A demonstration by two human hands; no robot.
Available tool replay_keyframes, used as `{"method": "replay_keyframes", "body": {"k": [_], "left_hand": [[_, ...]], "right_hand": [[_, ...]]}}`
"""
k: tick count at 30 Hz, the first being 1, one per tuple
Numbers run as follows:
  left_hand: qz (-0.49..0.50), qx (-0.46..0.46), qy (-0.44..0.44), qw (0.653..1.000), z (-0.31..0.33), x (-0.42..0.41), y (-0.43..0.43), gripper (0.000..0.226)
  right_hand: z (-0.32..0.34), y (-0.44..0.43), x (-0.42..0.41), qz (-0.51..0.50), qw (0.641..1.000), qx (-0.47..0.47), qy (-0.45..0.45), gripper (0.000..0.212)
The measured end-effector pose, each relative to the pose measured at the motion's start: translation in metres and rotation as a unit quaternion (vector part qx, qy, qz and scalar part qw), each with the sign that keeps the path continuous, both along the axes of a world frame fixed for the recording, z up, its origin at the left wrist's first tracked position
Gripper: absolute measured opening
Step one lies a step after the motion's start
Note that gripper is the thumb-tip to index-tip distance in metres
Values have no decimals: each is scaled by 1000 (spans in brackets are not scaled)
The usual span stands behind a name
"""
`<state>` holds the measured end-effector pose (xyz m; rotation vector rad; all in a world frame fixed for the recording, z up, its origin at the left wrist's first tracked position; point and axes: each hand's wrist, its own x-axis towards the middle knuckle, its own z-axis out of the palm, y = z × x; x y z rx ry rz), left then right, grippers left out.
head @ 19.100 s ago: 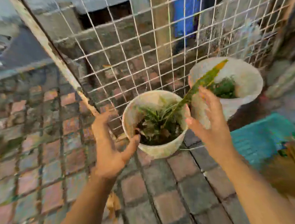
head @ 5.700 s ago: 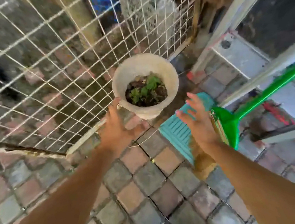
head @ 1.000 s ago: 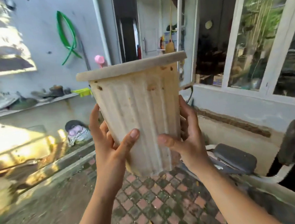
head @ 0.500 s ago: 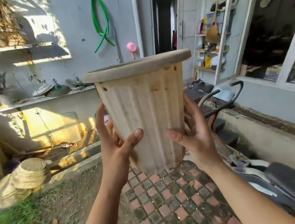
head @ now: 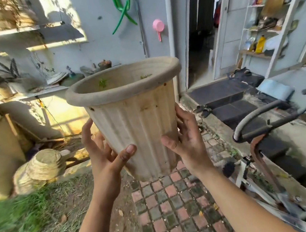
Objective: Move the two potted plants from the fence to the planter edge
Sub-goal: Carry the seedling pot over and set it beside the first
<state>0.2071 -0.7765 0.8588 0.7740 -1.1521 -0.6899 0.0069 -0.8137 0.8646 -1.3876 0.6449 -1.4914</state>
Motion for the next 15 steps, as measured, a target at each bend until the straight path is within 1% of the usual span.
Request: {"method": "replay_keyframes", "body": {"k": [8,13,15], "left_hand": [[58,34,0,998,-21,9,-110,98],[59,56,-14,997,-49,26,-192,95],[56,72,-8,996,-62,38,-227,97]], "right_hand": [[-21,-133,13,43,998,38,14,91],[-45,-221,35,38,997,58,22,91],[-54,-258,46,38,997,67,19,87]]}}
